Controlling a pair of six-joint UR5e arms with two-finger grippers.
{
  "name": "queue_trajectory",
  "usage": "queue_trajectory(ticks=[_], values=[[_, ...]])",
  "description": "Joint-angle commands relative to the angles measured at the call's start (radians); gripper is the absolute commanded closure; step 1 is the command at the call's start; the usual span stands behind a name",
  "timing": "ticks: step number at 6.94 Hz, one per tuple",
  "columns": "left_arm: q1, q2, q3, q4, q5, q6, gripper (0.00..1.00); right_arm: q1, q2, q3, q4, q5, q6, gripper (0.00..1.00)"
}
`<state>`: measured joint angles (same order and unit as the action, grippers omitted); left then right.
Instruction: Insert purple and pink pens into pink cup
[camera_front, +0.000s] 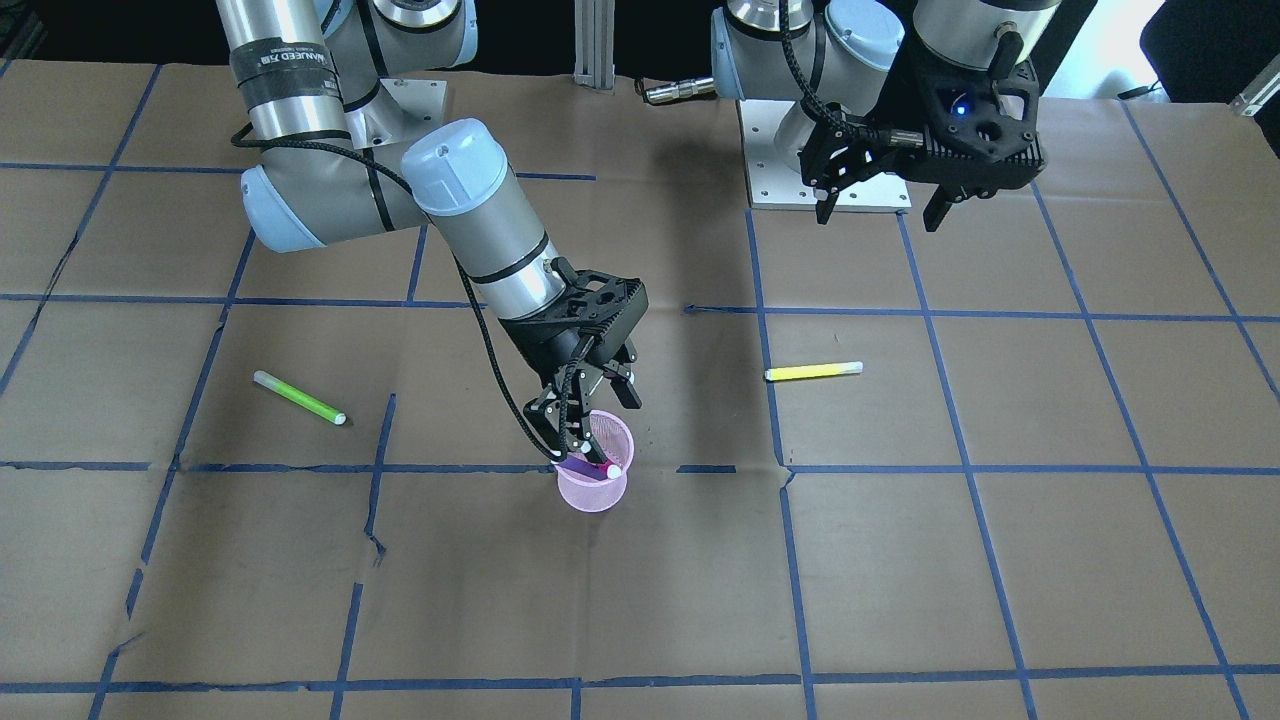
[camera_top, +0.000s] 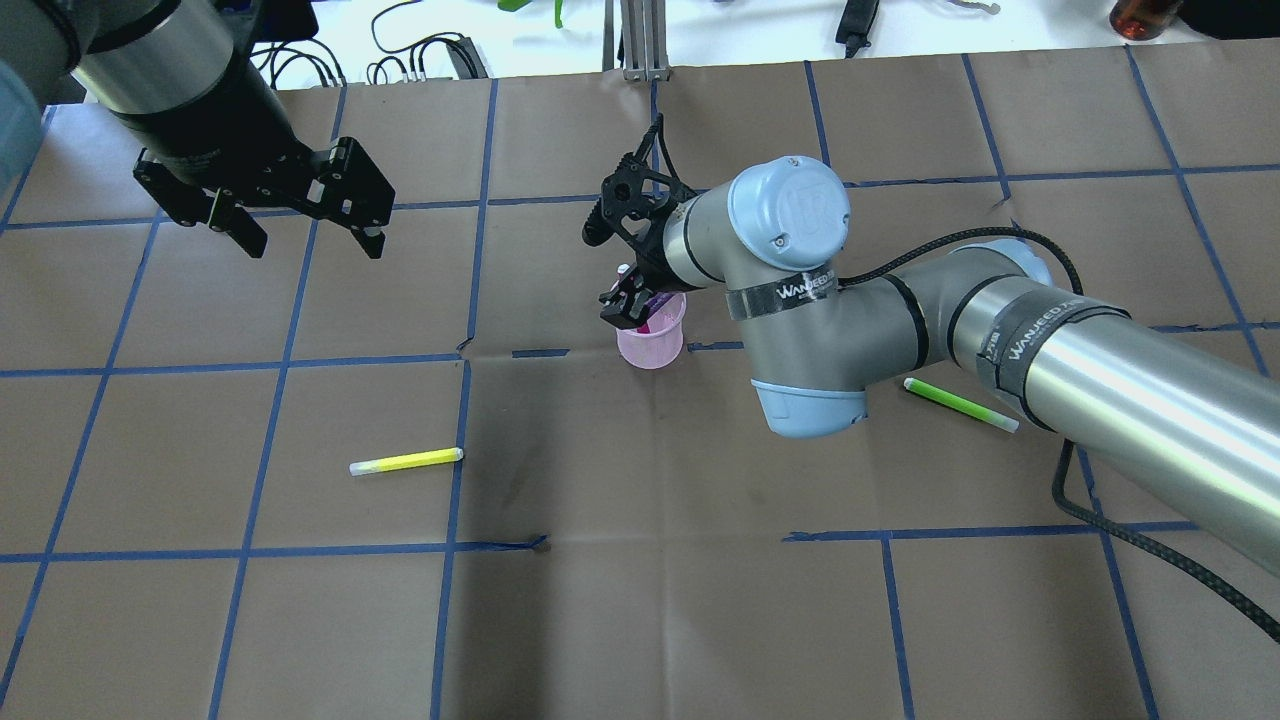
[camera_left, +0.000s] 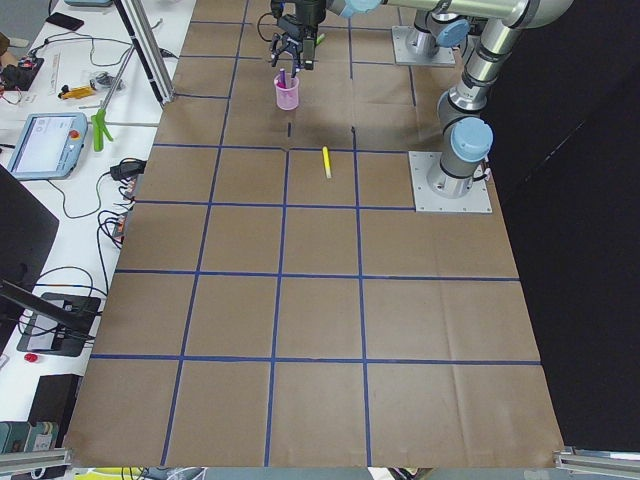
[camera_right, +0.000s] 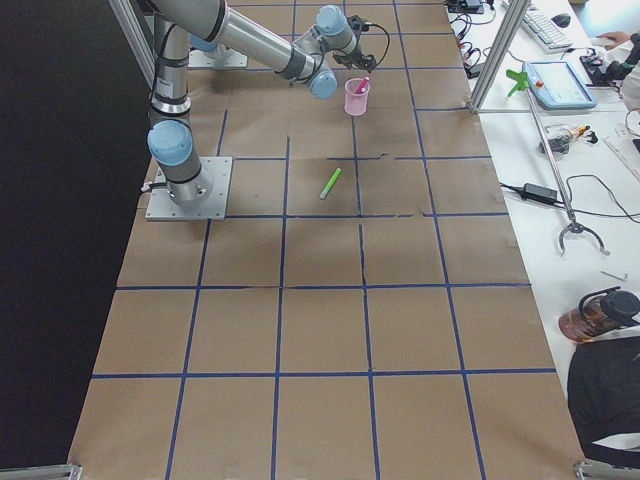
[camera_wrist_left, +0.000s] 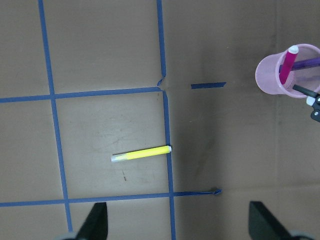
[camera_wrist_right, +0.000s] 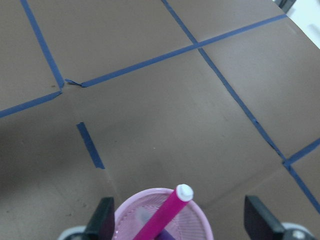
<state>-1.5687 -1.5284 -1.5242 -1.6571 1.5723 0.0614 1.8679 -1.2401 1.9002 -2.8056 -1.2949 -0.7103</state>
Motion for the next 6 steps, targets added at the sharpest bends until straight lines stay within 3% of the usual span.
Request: queue_trajectory(ticks=[1, 3, 6], values=[[0.001, -0.001, 0.001, 0.000, 0.000, 0.000, 0.02, -0.012, -0.073, -0.086, 0.184, -0.060, 0.101, 0.00], [0.001, 0.001, -0.001, 0.000, 0.000, 0.000, 0.02, -0.054, -0.148, -0.232, 0.621, -0.167, 0.278, 0.00], [0.001, 0.001, -0.001, 0.000, 0.000, 0.000, 0.02, -0.240, -0.267, -0.323, 1.161, -0.170, 0.489, 0.00]])
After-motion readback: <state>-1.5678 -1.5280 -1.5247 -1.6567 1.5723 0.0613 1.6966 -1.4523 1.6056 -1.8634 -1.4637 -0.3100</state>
